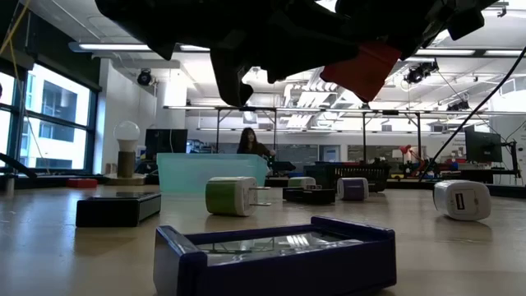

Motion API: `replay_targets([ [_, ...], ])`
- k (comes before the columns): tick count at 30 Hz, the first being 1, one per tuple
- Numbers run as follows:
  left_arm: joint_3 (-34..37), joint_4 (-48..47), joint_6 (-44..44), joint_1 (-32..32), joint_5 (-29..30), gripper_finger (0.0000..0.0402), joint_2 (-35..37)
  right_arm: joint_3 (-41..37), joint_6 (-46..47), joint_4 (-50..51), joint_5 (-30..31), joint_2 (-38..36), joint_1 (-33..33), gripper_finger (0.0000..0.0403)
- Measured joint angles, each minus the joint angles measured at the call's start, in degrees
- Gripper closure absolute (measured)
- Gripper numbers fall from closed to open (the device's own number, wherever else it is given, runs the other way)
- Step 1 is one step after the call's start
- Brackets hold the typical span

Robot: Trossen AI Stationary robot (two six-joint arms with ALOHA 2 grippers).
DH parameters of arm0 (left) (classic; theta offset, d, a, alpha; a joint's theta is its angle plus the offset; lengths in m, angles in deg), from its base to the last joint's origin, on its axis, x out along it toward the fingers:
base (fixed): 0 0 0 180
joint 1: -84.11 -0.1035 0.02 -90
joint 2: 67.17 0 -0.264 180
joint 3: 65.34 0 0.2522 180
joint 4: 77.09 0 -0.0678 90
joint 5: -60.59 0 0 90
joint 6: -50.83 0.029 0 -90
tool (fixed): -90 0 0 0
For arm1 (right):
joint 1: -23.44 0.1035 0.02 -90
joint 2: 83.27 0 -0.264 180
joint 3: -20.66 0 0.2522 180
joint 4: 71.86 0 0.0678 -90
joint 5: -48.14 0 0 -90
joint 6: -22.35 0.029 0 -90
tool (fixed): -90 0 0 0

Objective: Pick & Place Office items
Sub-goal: Put the red charger adapter into the green bin

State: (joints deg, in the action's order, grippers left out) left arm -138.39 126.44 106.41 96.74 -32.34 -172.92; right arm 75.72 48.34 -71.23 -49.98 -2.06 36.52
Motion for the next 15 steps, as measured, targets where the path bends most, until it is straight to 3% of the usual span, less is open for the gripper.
replay_targets([
  [10,-0.07,-0.27,2.31,0.5,3.43,0.0284,-0.07,0.15,-1.54,-0.76,0.48,-0.2,-0.04,0.0098],
  [15,-0.04,-0.36,3.06,1.32,6.87,0.0285,-0.07,0.17,-3.62,0.92,2.4,-1.05,-0.07,0.0079],
])
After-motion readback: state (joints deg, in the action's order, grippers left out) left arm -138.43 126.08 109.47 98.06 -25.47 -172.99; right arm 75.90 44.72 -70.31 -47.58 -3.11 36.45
